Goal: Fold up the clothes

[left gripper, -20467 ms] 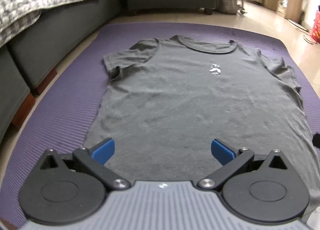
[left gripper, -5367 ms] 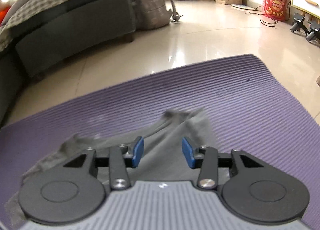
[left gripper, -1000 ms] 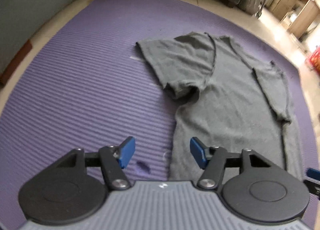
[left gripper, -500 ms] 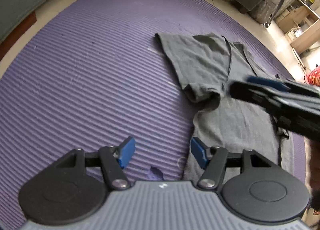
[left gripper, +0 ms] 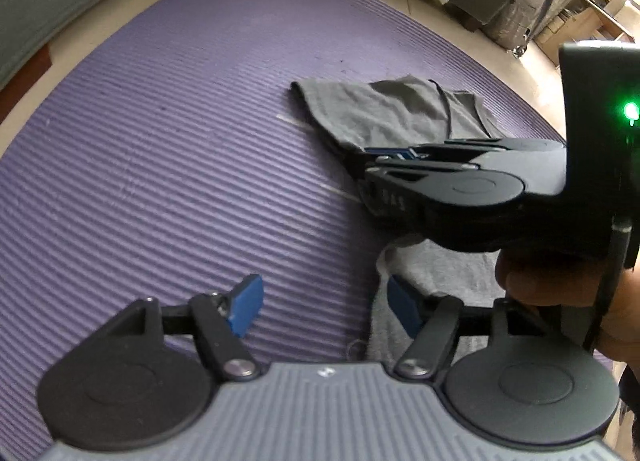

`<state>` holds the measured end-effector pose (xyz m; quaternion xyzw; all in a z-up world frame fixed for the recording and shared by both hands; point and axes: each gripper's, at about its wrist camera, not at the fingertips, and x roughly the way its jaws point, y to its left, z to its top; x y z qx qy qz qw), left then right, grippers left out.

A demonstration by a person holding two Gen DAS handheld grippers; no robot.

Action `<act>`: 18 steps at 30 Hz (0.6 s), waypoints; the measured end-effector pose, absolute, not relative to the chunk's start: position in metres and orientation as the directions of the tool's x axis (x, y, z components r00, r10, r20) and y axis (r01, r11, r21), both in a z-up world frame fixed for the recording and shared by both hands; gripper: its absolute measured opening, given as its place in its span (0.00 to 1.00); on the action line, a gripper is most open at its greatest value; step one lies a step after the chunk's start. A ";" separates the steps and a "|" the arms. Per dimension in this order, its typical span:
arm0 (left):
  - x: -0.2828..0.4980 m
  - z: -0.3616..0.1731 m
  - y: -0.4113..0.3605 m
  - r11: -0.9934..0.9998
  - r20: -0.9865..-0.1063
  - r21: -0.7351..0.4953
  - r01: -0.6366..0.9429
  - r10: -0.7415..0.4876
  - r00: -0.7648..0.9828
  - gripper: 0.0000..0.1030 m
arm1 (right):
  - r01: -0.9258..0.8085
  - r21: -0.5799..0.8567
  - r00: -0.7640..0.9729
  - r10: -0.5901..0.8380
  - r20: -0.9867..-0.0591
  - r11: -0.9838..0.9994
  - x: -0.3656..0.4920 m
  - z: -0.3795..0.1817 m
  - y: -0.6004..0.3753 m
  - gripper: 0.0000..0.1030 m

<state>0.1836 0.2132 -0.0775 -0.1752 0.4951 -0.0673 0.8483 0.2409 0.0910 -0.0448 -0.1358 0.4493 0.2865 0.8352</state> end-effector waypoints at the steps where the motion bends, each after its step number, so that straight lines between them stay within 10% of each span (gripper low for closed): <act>1: 0.183 -0.077 0.212 0.931 -0.815 -0.363 -0.050 -0.291 0.502 0.69 | -0.588 0.042 0.440 0.363 -0.821 0.808 0.241 -0.042 0.087 0.03; 11: 0.177 -0.074 0.167 0.917 -0.791 -0.367 0.157 -0.396 0.466 0.68 | -0.228 0.467 0.566 0.506 -0.650 0.855 0.236 -0.010 -0.048 0.03; 18: 0.171 -0.078 0.142 0.916 -0.807 -0.308 0.256 -0.394 0.439 0.67 | 0.016 0.538 0.549 0.442 -0.709 0.843 0.227 -0.058 -0.126 0.14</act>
